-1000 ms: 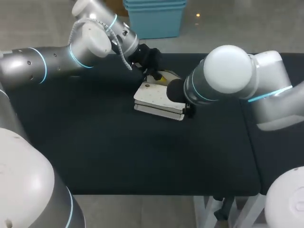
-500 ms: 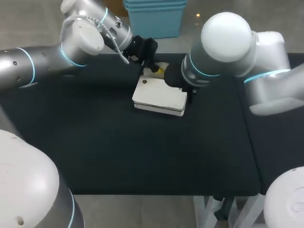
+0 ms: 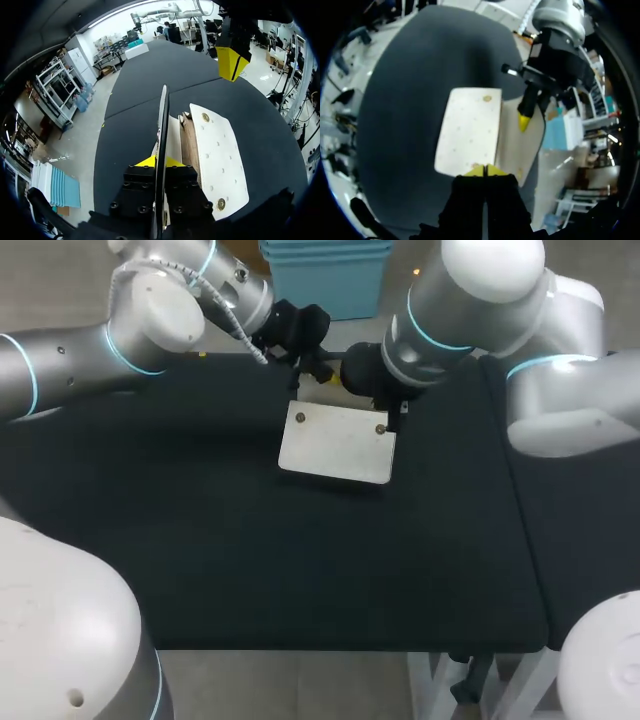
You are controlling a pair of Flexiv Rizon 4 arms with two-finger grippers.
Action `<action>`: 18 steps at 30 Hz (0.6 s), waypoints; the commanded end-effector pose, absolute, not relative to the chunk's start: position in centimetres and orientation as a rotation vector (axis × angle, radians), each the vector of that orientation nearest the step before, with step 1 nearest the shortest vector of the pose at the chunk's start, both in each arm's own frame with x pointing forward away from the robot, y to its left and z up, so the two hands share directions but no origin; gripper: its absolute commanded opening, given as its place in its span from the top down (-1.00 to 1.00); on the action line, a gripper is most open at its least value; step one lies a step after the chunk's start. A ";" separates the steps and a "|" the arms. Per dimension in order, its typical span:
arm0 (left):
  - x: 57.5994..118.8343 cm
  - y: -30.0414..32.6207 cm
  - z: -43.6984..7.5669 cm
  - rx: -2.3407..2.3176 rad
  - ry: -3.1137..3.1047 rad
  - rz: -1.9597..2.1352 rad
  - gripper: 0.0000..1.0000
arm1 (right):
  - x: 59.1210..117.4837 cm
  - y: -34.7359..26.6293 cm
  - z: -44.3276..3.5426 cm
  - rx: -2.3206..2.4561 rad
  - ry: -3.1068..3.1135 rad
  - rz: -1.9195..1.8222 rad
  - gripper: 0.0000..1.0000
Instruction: Pick up the bag, open it, inspect its contents, close it, and place it on the opposite side
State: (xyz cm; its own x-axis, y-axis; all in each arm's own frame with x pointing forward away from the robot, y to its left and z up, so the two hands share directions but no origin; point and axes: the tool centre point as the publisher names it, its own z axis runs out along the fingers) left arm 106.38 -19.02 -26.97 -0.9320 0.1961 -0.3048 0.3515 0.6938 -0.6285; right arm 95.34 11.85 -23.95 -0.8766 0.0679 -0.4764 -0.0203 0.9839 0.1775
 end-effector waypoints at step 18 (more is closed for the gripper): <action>106.0 -19.3 -25.8 0.439 2.692 -1.094 1.00 | 98.4 12.4 -24.3 0.129 2.638 0.183 1.00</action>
